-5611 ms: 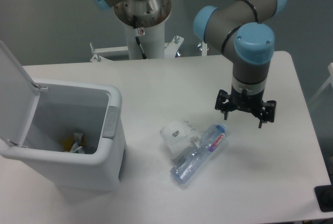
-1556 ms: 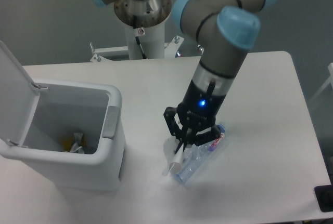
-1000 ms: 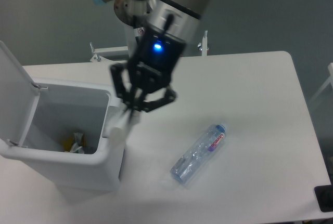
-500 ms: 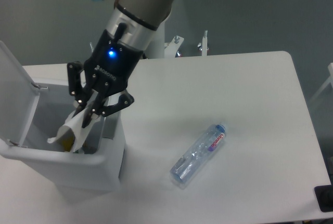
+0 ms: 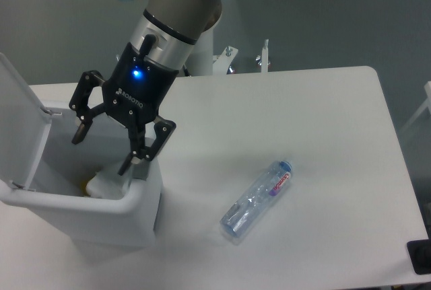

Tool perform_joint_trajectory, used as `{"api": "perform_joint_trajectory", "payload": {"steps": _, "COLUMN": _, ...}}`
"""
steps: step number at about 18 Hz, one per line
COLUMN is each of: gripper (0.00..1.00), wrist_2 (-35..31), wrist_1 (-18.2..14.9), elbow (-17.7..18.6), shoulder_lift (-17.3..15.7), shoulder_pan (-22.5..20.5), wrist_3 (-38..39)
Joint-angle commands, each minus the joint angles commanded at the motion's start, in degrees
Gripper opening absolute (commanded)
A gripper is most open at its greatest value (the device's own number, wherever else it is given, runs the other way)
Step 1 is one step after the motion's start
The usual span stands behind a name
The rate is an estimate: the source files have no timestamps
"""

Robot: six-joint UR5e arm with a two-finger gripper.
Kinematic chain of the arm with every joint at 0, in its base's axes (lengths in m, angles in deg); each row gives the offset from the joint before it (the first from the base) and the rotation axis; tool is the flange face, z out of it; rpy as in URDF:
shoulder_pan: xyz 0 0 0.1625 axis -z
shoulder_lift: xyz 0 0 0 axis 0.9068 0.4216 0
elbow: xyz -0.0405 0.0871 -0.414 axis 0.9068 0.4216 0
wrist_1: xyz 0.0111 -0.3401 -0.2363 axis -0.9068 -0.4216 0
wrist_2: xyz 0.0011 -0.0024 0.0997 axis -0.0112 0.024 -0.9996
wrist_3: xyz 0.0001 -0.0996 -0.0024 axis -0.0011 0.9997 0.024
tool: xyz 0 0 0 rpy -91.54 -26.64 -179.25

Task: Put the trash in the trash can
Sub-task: 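Move the gripper back to the clear plastic bottle and lower onto it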

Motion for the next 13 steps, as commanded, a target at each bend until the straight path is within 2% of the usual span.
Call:
{"api": "perform_joint_trajectory", "payload": {"steps": 3, "gripper": 1.0, "wrist_2": 0.1, "wrist_1": 0.0, "elbow": -0.6, "shoulder_lift": 2.0, "shoulder_pan": -3.9, "wrist_3": -0.2}}
{"api": "perform_joint_trajectory", "payload": {"steps": 5, "gripper": 1.0, "wrist_2": -0.1, "wrist_1": -0.1, "elbow": -3.0, "shoulder_lift": 4.9, "shoulder_pan": -4.7, "wrist_3": 0.0}}
{"api": "perform_joint_trajectory", "payload": {"steps": 9, "gripper": 1.0, "wrist_2": -1.2, "wrist_1": -0.2, "elbow": -5.8, "shoulder_lift": 11.0, "shoulder_pan": -9.3, "wrist_3": -0.5}}
{"api": "perform_joint_trajectory", "payload": {"steps": 13, "gripper": 1.0, "wrist_2": -6.0, "wrist_1": -0.4, "elbow": -6.4, "shoulder_lift": 14.9, "shoulder_pan": -11.8, "wrist_3": -0.6}}
